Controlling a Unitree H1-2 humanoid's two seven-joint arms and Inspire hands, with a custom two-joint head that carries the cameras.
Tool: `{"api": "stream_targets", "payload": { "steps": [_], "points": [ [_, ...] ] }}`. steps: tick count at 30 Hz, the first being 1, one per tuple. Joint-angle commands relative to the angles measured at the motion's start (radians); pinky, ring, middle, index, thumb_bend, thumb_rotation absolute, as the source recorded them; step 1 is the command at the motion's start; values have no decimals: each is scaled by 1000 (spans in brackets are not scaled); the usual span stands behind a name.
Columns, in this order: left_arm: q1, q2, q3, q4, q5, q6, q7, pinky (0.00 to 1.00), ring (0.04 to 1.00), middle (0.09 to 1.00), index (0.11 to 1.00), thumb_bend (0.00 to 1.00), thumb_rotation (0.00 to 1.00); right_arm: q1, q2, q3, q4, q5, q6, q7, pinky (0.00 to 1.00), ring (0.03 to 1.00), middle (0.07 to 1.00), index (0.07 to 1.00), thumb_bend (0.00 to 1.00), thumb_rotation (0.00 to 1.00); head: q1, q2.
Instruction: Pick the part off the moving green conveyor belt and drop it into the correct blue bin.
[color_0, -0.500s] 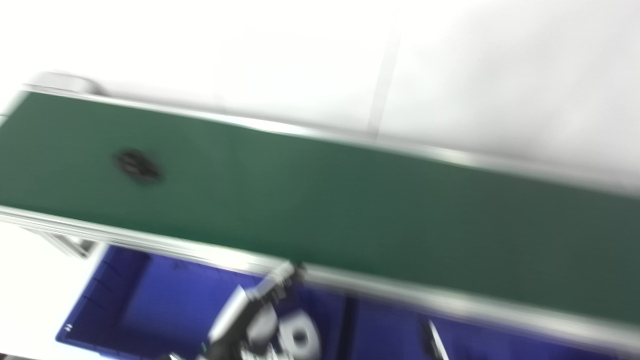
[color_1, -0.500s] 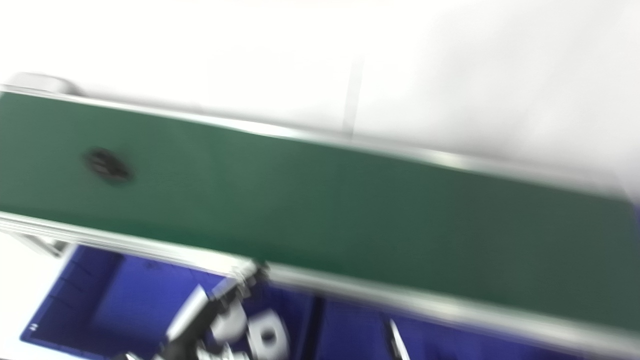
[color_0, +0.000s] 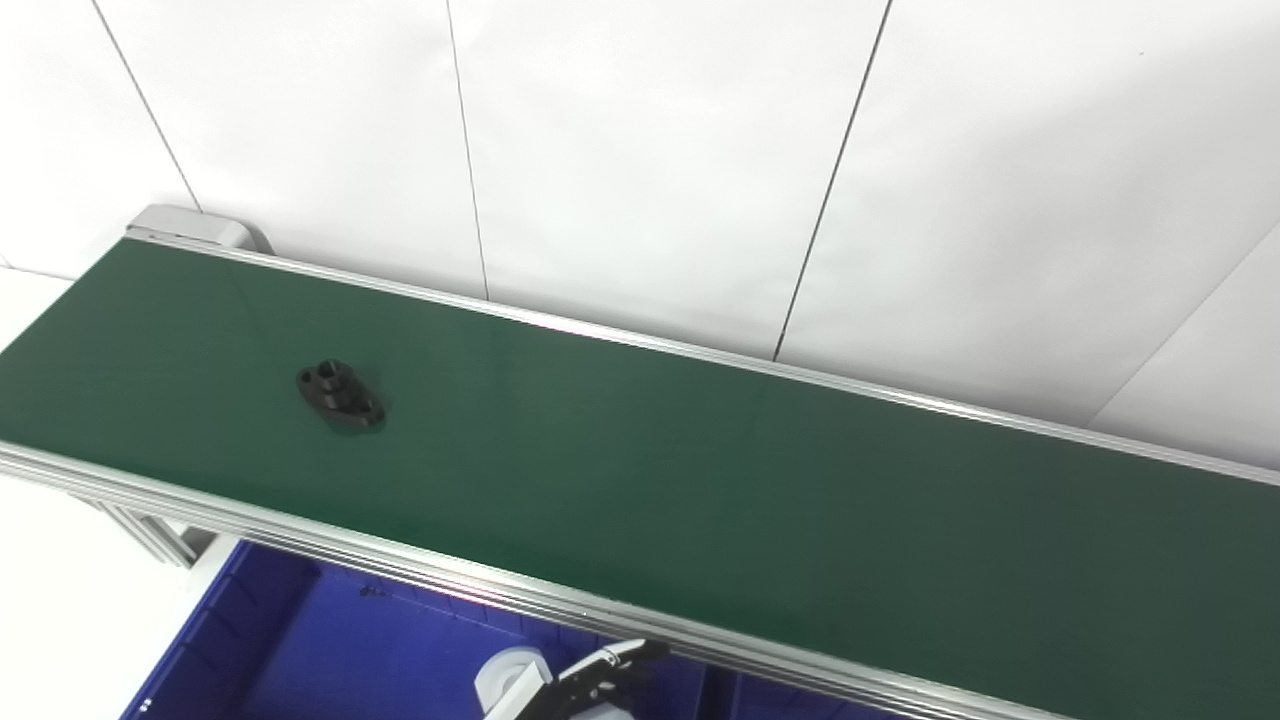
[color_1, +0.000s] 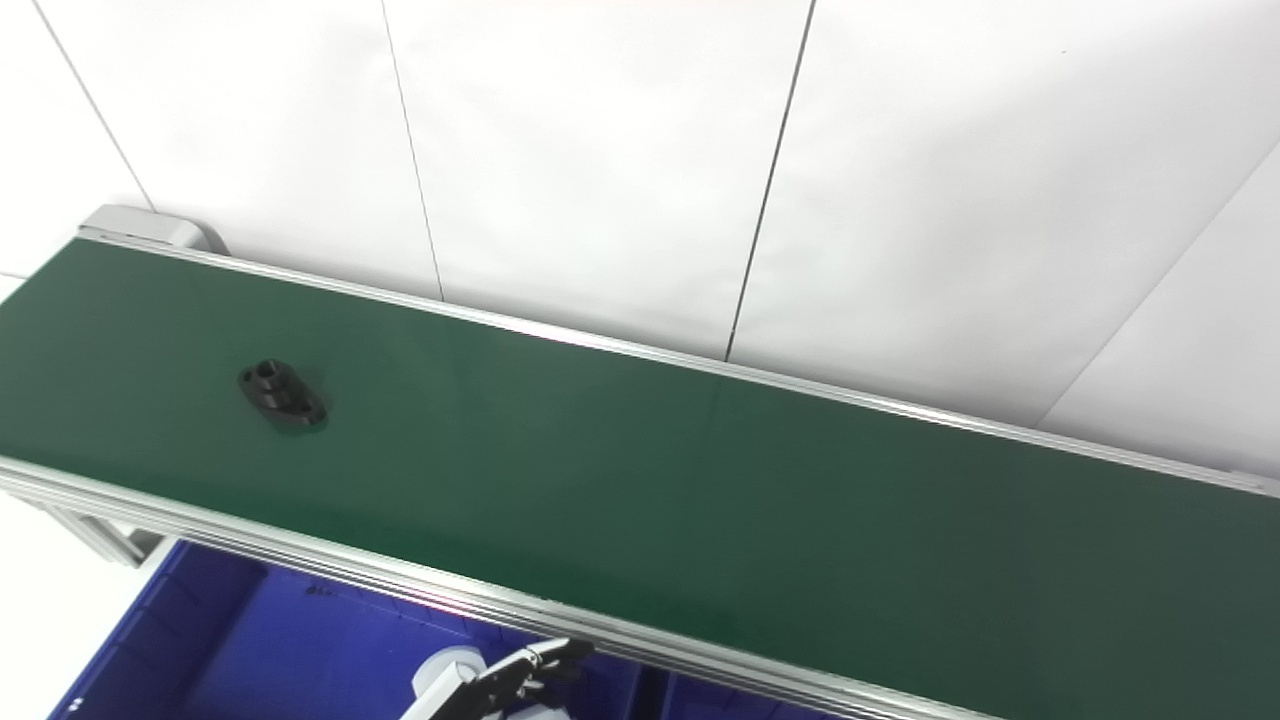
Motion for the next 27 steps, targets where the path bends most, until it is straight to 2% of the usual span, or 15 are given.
{"api": "stream_targets", "payload": {
  "steps": [1,7,20,24,27],
  "points": [
    [-10,9,-13,-6,-17,-13,36,716,821,867,841,818,146,-2,-8,4,-18,2,-48,-24,924,951,969,1000,850,518,0,-2],
    [-21,23,-37,-3,-12,-13,64,711,819,866,838,815,161,-17,-13,28,-5,-5,-48,-57,899,941,970,996,845,516,-4,3],
    [-25,24,-44,-8,-21,-13,62,721,825,866,836,826,150,-3,-9,6,-23,7,-48,-34,912,944,967,998,846,510,-6,9],
    [-32,19,-50,1,-14,-13,66,725,826,866,834,824,155,-15,-16,15,-10,-11,-48,-60,885,933,961,997,833,507,13,0],
    [-40,16,-55,12,-9,-13,69,730,829,868,832,824,152,-13,-20,12,-17,-2,-48,-50,910,944,964,1000,842,517,21,-5]
  ]
}}
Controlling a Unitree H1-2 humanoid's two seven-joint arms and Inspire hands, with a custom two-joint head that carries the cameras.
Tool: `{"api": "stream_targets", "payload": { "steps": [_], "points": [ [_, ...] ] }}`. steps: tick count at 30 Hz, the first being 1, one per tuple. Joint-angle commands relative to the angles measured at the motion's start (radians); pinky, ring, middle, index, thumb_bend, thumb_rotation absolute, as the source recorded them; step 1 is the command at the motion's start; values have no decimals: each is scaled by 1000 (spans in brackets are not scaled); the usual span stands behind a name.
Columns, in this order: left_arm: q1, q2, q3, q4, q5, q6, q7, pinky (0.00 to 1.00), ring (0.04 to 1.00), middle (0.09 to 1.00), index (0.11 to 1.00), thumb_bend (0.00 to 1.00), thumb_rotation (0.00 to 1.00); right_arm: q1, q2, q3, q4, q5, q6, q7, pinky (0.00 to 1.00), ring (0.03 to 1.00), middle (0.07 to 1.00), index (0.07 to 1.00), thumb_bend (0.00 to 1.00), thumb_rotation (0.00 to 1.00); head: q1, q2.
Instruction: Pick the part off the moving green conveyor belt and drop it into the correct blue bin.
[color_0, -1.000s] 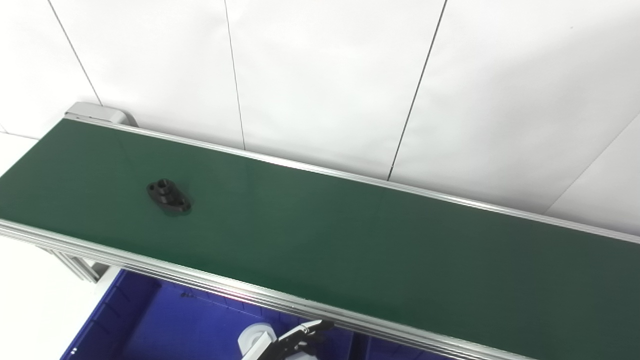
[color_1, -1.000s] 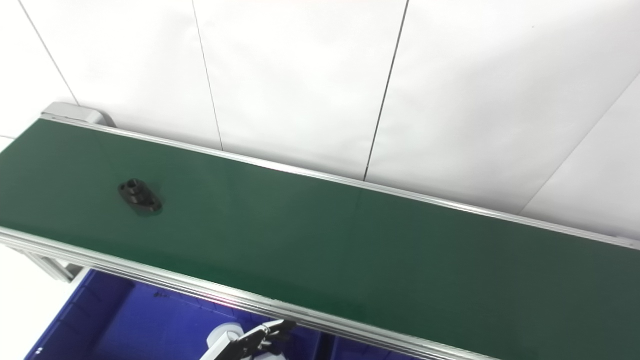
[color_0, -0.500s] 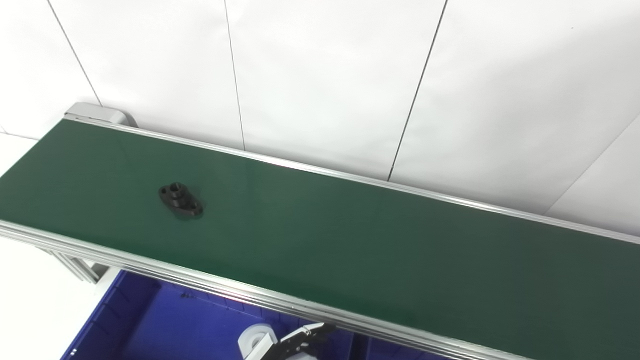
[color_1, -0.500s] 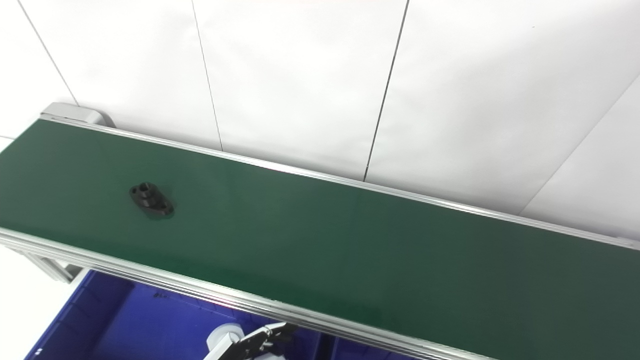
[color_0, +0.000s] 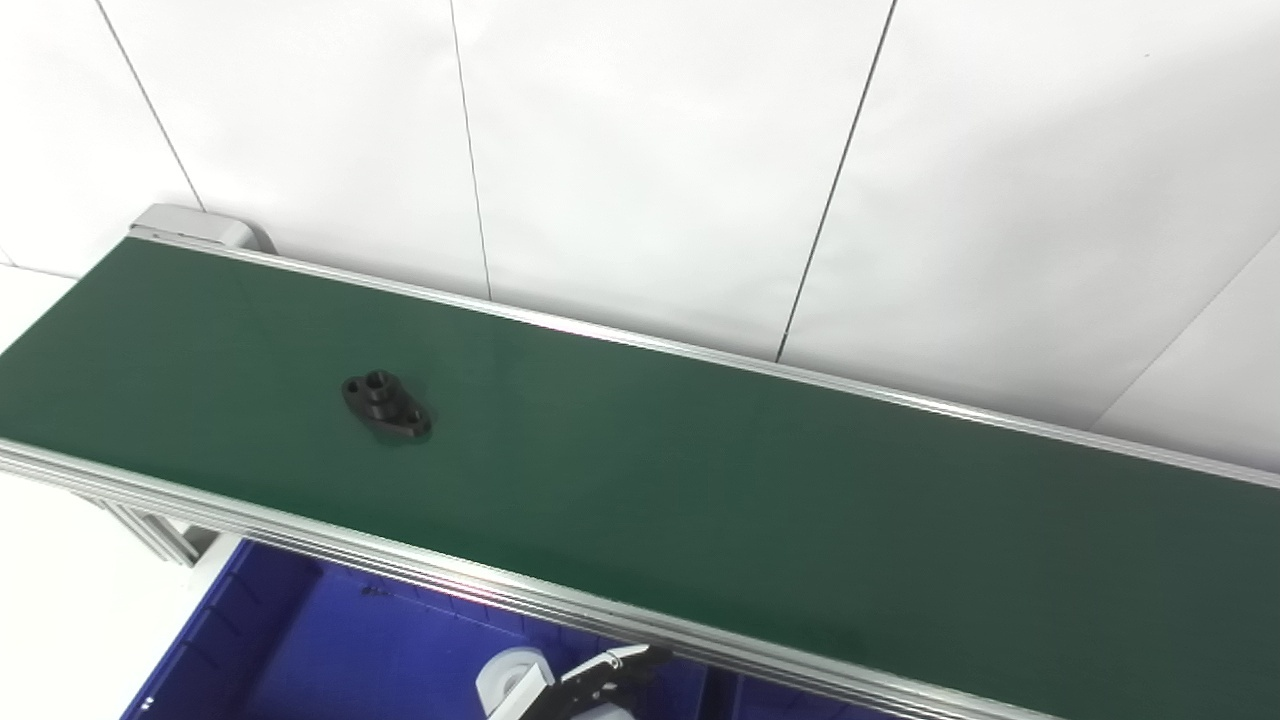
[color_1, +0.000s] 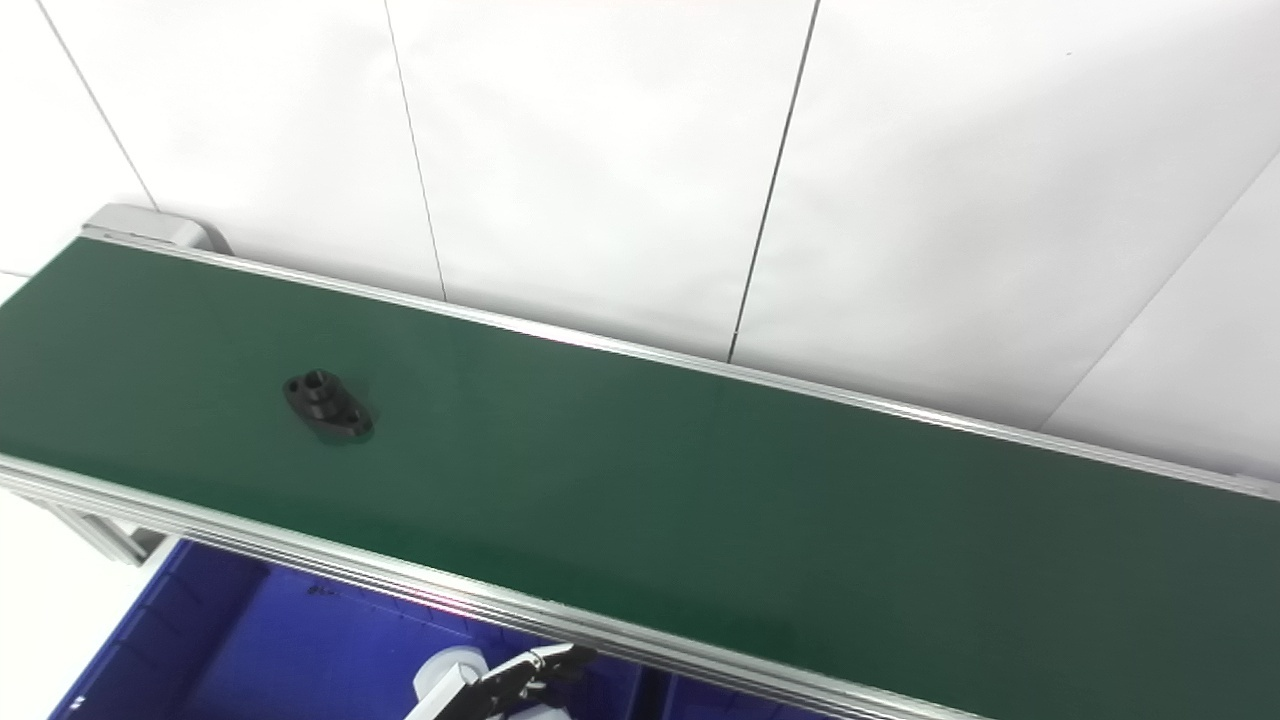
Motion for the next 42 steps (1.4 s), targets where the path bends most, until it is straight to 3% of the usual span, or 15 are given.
{"api": "stream_targets", "payload": {
  "steps": [1,11,17,22,23,28,32,42],
  "points": [
    [-15,1,-8,-2,13,-13,19,730,829,868,831,824,152,3,-17,-2,-24,-2,-48,-19,914,946,964,1000,842,517,8,-3],
    [-31,5,-39,17,7,-13,51,721,819,861,820,828,155,-26,-34,49,5,-18,-48,-92,928,943,956,991,834,497,-14,-8],
    [-25,12,-36,4,-2,-13,43,720,821,862,827,830,160,-5,-30,28,-22,-7,-48,-62,913,934,951,986,842,519,-59,7],
    [-22,22,-37,-7,3,-13,45,709,822,869,845,821,169,-3,-25,28,-37,-31,-48,-90,883,908,922,958,821,491,-119,35],
    [-20,24,-35,-12,-2,-13,41,708,822,870,845,821,169,-3,-26,31,-47,-36,-48,-105,883,907,922,957,821,490,-151,55],
    [-9,27,-21,-36,-29,-13,15,720,843,892,868,818,167,8,-24,25,-99,-97,-48,-179,813,849,867,903,806,481,-196,84],
    [3,28,3,-56,-44,-12,-14,739,861,905,877,818,164,39,-13,-14,-204,-136,-48,-197,792,821,837,880,811,441,-261,135],
    [-5,16,31,-46,-55,-13,-45,797,904,940,908,804,179,76,12,-178,-395,-150,-47,-77,795,784,796,857,809,415,-340,158]
  ]
}}
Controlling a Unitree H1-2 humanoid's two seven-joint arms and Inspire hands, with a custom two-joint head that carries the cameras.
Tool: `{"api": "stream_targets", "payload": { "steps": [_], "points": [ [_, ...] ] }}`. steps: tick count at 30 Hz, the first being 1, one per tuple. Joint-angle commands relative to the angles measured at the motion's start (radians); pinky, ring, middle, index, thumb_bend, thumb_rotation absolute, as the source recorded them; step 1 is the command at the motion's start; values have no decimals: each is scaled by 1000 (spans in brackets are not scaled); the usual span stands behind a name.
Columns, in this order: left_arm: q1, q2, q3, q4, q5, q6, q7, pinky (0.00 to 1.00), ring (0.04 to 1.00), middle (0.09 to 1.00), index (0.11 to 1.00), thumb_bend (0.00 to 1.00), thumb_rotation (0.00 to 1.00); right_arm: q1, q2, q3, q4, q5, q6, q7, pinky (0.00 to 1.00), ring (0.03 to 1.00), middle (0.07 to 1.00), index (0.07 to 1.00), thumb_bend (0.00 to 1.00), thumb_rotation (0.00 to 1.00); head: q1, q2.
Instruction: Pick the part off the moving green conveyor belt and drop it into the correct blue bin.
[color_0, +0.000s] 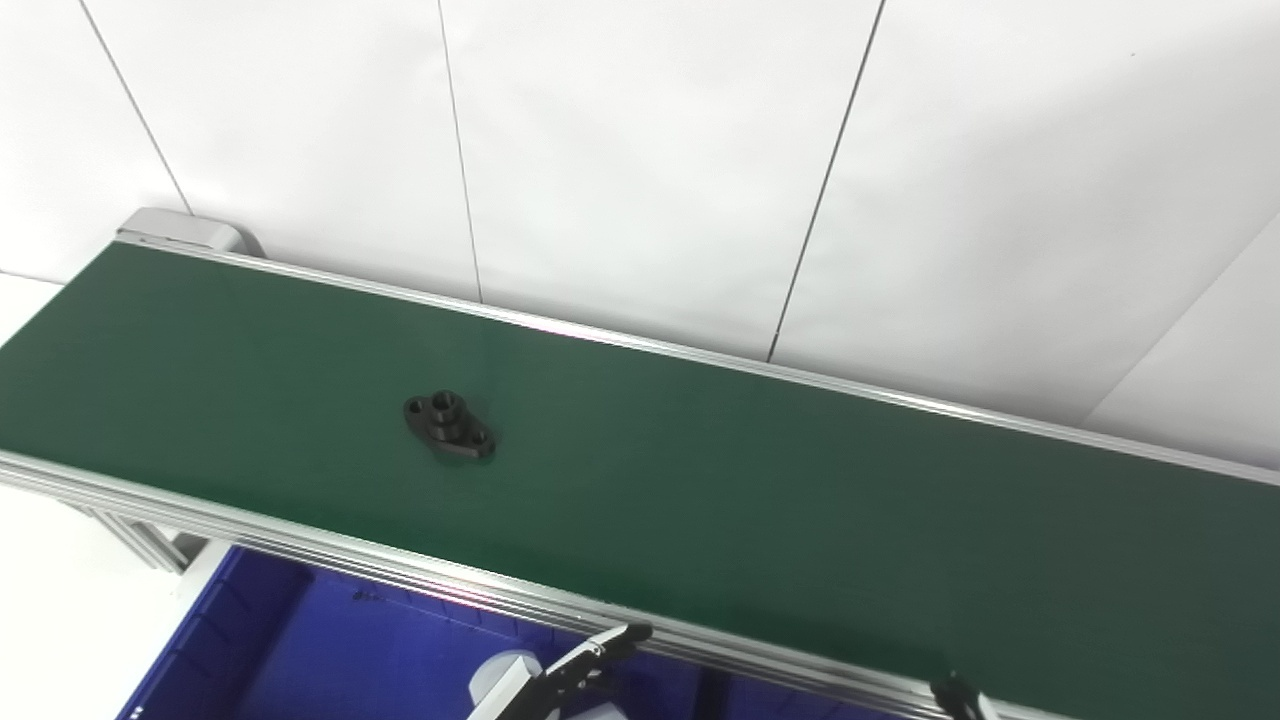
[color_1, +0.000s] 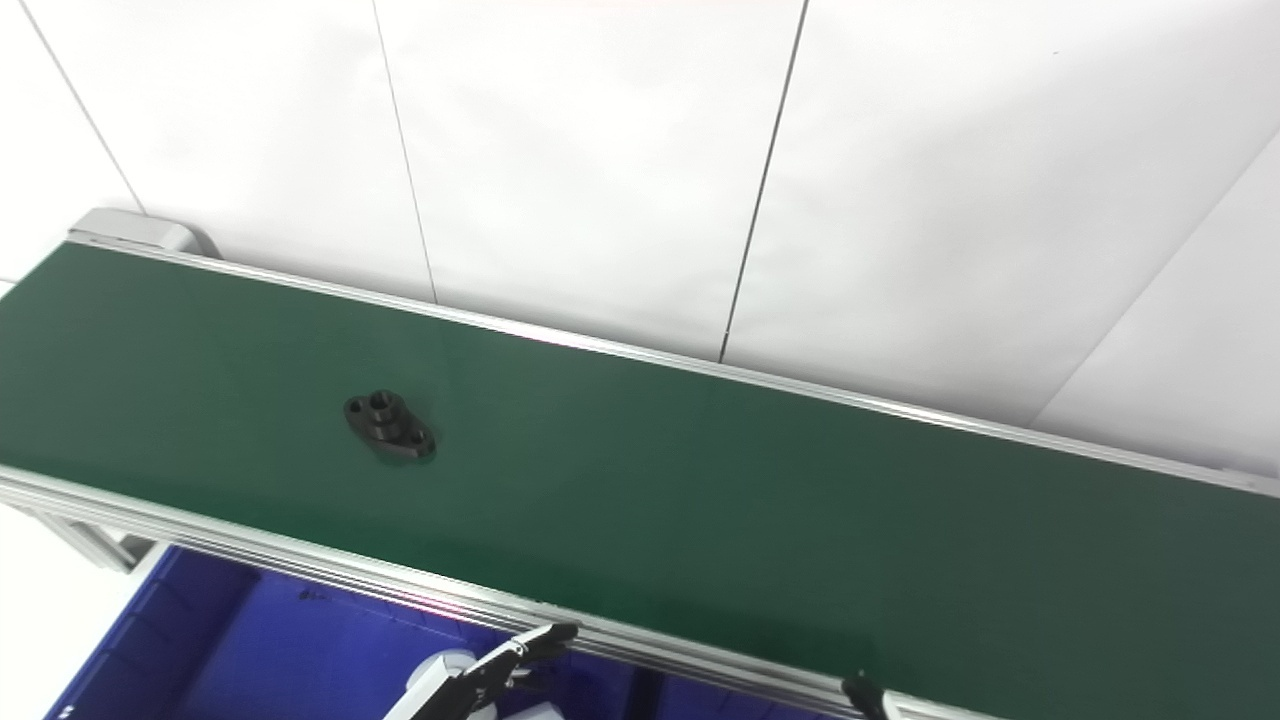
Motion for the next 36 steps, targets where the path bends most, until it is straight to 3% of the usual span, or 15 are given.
{"api": "stream_targets", "payload": {
  "steps": [1,3,6,9,18,26,36],
  "points": [
    [-5,-5,11,-22,-8,-13,-2,807,907,941,911,804,190,9,18,-57,-68,-21,-34,42,787,777,791,857,810,425,1,-1],
    [-7,-7,16,-25,-9,-13,-6,827,915,942,912,798,203,7,39,-114,-105,-38,-13,96,776,773,797,864,822,486,-1,5],
    [-9,-8,20,-25,-9,-13,-14,838,921,946,917,784,229,-33,62,-172,-130,-32,-23,169,771,782,808,863,814,483,1,21],
    [-11,-11,25,-23,-5,-13,-18,842,920,945,918,772,235,-74,87,-223,-158,-22,8,262,774,787,821,865,806,498,4,27],
    [-26,-21,40,-17,-19,-13,-44,838,913,941,910,750,195,-227,131,-338,-200,42,116,530,755,768,801,855,802,460,5,42],
    [-33,-21,43,-9,-2,-13,-51,837,897,927,909,752,221,-378,181,-373,-196,39,263,708,680,726,778,844,808,395,10,36],
    [-52,-27,33,16,-6,-13,-44,806,874,909,883,750,205,-531,217,-369,-128,12,368,832,668,717,787,837,823,363,2,23]
  ]
}}
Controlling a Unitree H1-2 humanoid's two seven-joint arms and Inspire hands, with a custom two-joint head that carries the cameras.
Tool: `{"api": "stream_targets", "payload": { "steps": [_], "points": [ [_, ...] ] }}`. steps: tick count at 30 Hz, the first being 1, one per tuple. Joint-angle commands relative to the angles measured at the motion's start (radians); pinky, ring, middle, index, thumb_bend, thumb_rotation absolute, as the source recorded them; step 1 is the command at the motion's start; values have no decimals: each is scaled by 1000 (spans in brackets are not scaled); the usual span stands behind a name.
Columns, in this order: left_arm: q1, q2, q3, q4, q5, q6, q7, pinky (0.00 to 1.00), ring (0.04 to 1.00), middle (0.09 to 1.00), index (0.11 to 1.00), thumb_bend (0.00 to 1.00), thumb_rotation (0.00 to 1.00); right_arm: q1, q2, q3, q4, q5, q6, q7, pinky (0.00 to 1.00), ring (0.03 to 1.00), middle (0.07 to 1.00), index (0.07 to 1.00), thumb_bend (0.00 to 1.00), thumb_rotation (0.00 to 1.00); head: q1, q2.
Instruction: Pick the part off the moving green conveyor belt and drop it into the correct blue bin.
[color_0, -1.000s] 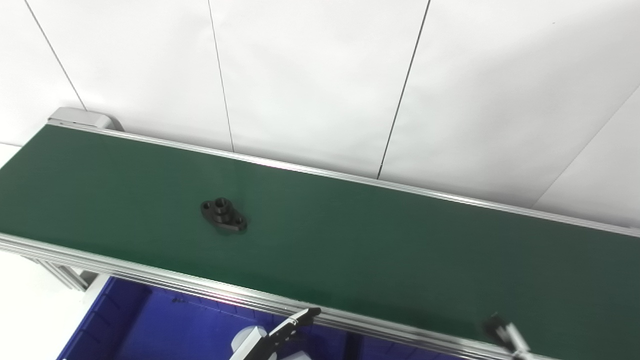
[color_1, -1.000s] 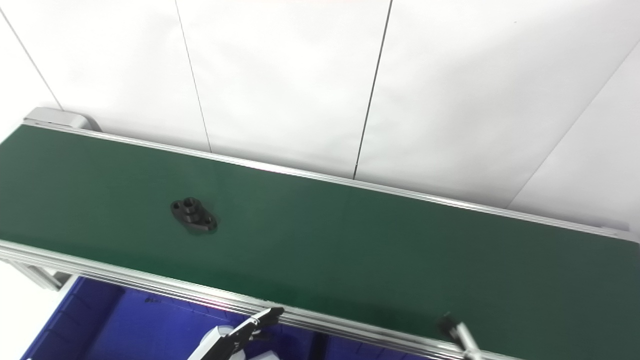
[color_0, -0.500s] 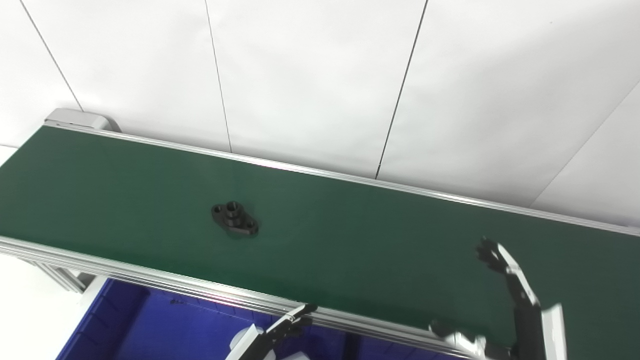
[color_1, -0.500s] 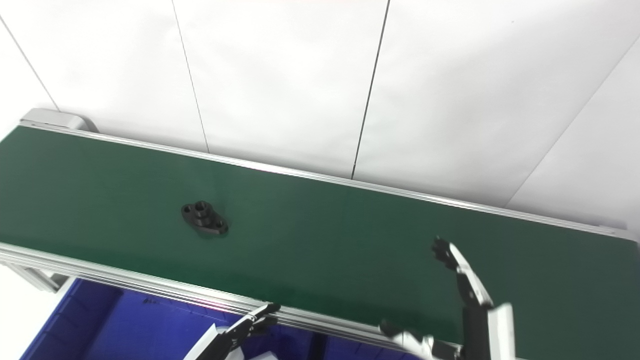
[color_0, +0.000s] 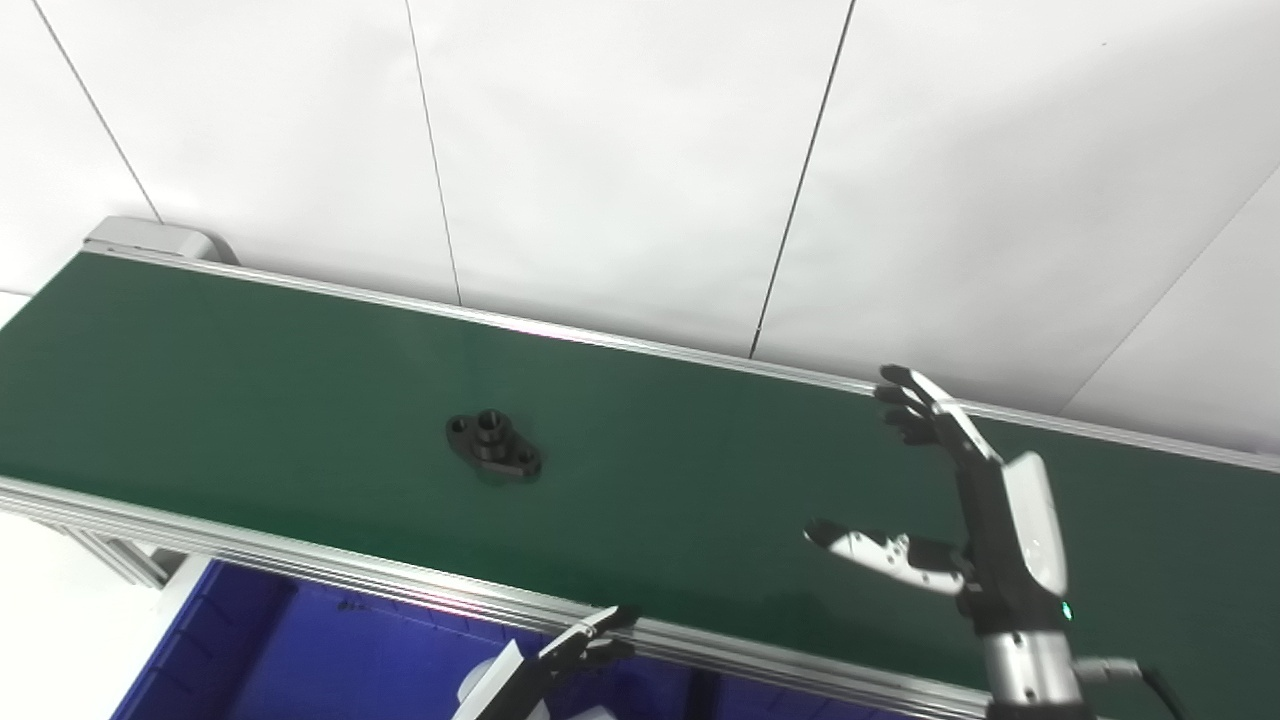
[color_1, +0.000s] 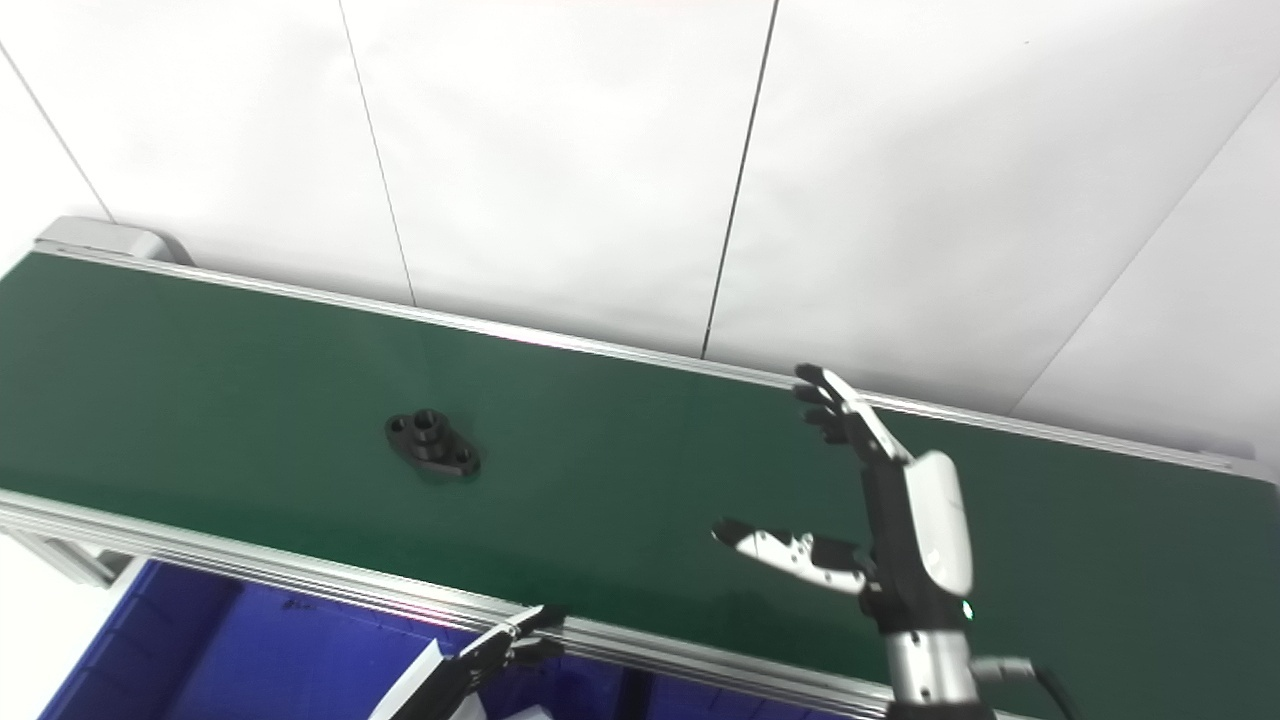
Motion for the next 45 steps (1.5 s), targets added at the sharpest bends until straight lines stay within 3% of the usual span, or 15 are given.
{"api": "stream_targets", "payload": {
  "steps": [1,10,19,26,33,38,45],
  "points": [
    [-11,-1,-6,-12,7,-13,-3,807,874,909,881,752,206,-53,10,-1,1,-14,33,22,665,716,786,836,825,364,-4,1],
    [-4,15,1,-29,-13,-12,-38,829,884,910,871,766,205,-156,44,37,59,-79,81,73,655,709,770,835,836,385,-29,10],
    [45,42,8,-82,-2,-13,-43,854,895,915,870,778,261,-203,88,82,107,-143,134,94,659,722,764,843,846,405,-42,24],
    [112,42,56,-136,-3,-12,-107,863,907,921,877,826,329,-214,105,108,152,-164,130,90,629,711,761,841,837,418,-51,32],
    [170,33,83,-187,-39,-12,-177,848,907,927,882,833,321,-241,108,145,198,-172,119,91,620,693,763,839,836,425,-54,44],
    [192,31,93,-208,-28,-12,-206,856,918,938,891,840,346,-259,118,164,217,-173,154,120,611,702,774,833,839,406,-64,49],
    [199,14,98,-211,-18,-12,-216,839,897,920,881,860,374,-294,113,186,264,-199,141,125,622,704,760,821,847,403,-46,56]
  ]
}}
